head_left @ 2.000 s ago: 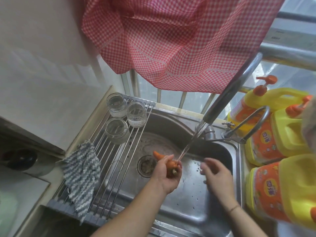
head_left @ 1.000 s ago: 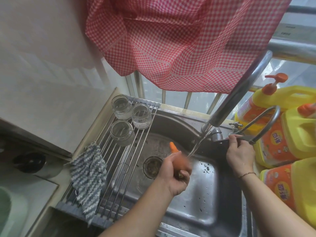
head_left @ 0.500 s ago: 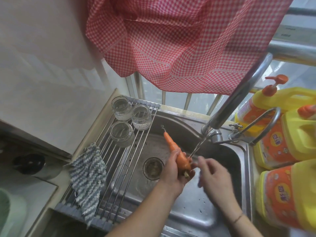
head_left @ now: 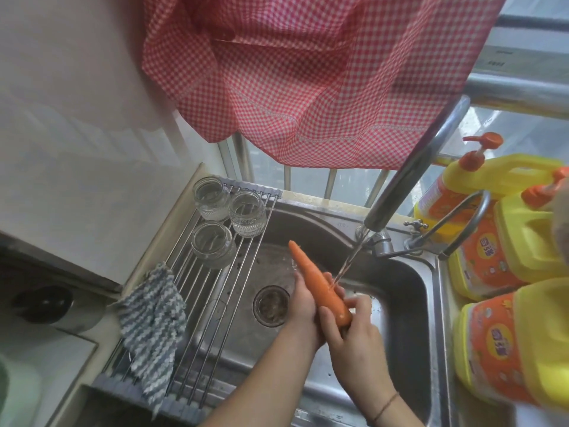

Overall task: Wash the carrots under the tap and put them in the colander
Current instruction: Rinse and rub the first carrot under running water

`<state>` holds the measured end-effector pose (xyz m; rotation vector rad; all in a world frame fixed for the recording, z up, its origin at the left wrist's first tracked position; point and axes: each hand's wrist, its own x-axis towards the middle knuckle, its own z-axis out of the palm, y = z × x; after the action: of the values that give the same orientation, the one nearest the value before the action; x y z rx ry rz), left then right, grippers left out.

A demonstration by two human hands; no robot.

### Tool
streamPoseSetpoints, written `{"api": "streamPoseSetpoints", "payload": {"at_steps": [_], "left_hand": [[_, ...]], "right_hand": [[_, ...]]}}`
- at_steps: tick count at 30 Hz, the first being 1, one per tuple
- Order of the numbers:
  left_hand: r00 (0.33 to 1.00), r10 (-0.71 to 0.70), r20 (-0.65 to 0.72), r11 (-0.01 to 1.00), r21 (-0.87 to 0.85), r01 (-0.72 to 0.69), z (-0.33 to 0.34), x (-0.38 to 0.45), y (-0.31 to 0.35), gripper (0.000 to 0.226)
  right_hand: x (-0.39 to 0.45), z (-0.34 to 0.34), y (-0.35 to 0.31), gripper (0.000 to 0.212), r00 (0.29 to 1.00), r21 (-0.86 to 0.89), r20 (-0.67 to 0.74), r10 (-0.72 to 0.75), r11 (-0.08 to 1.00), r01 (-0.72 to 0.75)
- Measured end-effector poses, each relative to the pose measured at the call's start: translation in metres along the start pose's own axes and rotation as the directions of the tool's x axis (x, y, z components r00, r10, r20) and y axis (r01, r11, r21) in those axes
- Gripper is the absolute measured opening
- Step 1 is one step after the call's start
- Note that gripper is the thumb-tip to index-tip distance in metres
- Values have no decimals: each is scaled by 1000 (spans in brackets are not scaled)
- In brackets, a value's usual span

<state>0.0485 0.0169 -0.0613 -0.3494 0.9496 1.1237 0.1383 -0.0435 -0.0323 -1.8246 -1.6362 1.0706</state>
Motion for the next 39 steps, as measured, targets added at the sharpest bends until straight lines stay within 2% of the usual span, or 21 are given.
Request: {"api": "streamPoseSetpoints", "payload": {"at_steps": [2,4,5,6,7,9,12,15,17,20,23,24,26,28,29,30,32,34,35,37,39], "left_hand": [[995,95,13,995,12,-95,-2,8,8,47],[982,179,60,983,27,-181,-3,9,17,31],[974,217,66,974,47,-220,-2,8,19,30],[965,254,59,964,64,-258,-2,7,17,30],[955,292,47,953,72,-295,-1,7,12,29],[936,349,49,930,107,-353,-2,3,-3,29],[943,302,142,920,216,-327,-3,-7,-20,30],[937,272,218,925,210,-317,-7,-14,-12,23],[945,288,157,905,278,-322,-8,-9,-6,20],[967,244,70,903,347,-253,-11,-2,-3,35],[984,132,122,923,346,-167,-13,-1,6,55],[983,111,143,926,345,-155,-15,3,9,60],[975,106,196,926,337,-168,-16,5,10,61],[960,103,261,934,307,-184,-18,3,7,52],[951,96,295,941,285,-183,-18,1,4,43],[940,88,329,947,265,-182,-19,0,2,36],[923,87,376,946,260,-195,-23,2,0,34],[916,94,390,928,299,-223,-23,5,1,49],[917,101,386,921,313,-233,-22,6,1,51],[925,136,354,911,324,-257,-20,7,-2,40],[929,181,323,895,337,-292,-18,8,-6,25]], "right_hand": [[-9,-5,0,26,981,251,70,184,948,-195],[-14,-11,-3,26,875,532,314,368,696,-483],[-14,-15,-6,26,823,562,407,396,601,-568],[-13,-19,-6,26,802,547,444,401,588,-596],[-8,-23,-7,27,810,533,437,391,613,-583],[4,-29,-7,30,877,498,361,317,730,-469],[19,-31,0,37,947,292,250,200,917,-271],[13,-26,6,30,969,139,198,146,975,-175],[2,-15,7,25,974,162,182,132,973,-162],[-14,1,7,17,987,118,110,117,984,-130],[-22,4,-2,32,981,156,149,127,976,-150],[-23,4,-5,39,972,241,173,160,950,-199],[-25,4,-8,42,925,471,266,272,800,-371],[-26,-1,-13,38,871,575,346,348,655,-490],[-26,-4,-13,37,866,582,338,369,641,-501],[-25,-7,-11,37,875,570,303,377,664,-484],[-23,-12,-5,37,921,480,185,343,786,-389],[-24,-15,2,34,963,244,45,266,932,-269],[-25,-16,5,28,975,92,-11,222,971,-220],[-27,-13,10,29,985,-139,-72,157,976,-166],[-29,-7,11,35,988,-260,-91,123,955,-143]]}}
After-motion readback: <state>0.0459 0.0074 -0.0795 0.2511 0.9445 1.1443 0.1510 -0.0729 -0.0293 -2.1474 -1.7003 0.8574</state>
